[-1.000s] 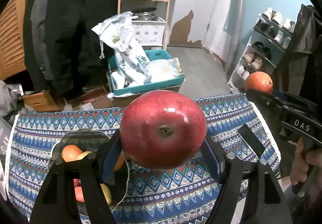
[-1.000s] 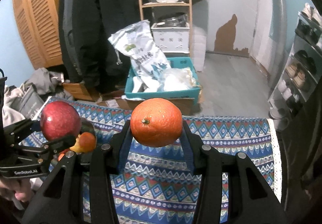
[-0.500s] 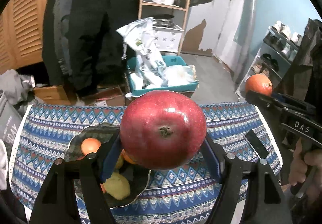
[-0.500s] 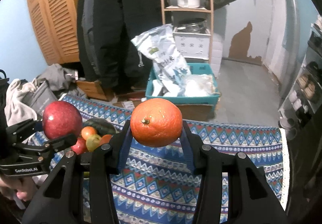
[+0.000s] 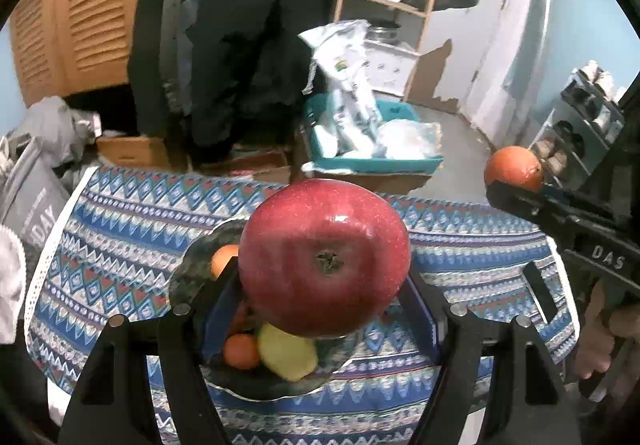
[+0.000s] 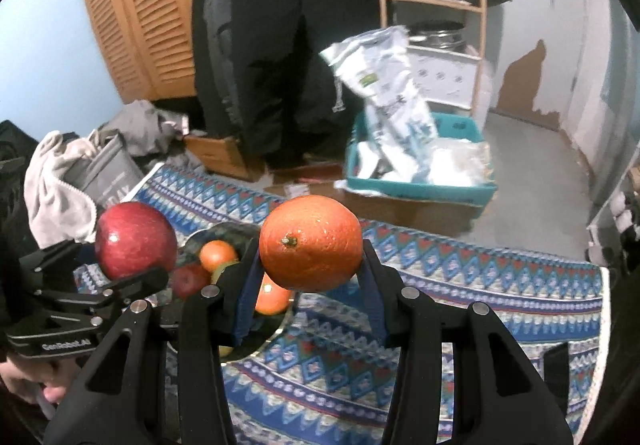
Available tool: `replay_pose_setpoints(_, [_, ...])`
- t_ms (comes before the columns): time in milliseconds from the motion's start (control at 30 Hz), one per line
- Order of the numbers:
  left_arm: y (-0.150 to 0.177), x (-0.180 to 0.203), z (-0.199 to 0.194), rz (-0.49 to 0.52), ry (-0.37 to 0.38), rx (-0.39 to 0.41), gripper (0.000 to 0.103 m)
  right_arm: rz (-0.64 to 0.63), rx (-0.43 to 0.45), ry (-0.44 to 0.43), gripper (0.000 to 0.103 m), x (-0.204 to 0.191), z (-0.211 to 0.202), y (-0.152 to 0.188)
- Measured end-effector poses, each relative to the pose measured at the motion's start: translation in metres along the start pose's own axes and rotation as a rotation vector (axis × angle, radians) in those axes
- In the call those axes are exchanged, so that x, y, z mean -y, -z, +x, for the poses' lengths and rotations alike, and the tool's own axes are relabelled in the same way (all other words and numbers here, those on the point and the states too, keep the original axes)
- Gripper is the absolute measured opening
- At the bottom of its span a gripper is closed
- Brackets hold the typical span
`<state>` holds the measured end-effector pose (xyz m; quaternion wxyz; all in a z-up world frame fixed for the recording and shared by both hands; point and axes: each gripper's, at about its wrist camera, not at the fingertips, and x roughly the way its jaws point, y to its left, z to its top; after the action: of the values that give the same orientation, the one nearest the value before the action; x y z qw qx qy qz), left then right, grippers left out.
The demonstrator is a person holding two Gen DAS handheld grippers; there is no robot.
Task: Organize fruits
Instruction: 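Open the left tool over the plate while the right tool releases the small orange there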
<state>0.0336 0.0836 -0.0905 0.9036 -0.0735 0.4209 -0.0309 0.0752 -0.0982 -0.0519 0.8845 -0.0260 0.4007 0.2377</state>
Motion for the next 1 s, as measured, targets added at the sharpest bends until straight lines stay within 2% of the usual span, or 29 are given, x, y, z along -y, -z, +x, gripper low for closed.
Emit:
replay_pose_setpoints(467, [0.029,-0.059,0.035,-0.080,-0.046,-0.103,0.076,-0.030,-0.120,-0.067,0.046,-0.044,0.059,0.010])
replay_pose_setpoints(600, [0.039,-0.072,0.048,-0.119,-0.035,-0.147,0.076,-0.039,-0.159,-0.082,0.046,-0.056,0.075,0.017])
replay_pose_setpoints(1000, [0.062,-0.084,0.087,-0.158,-0.056,-0.272,0.076,-0.053,-0.307,-0.081,0.046,-0.069,0.123,0.052])
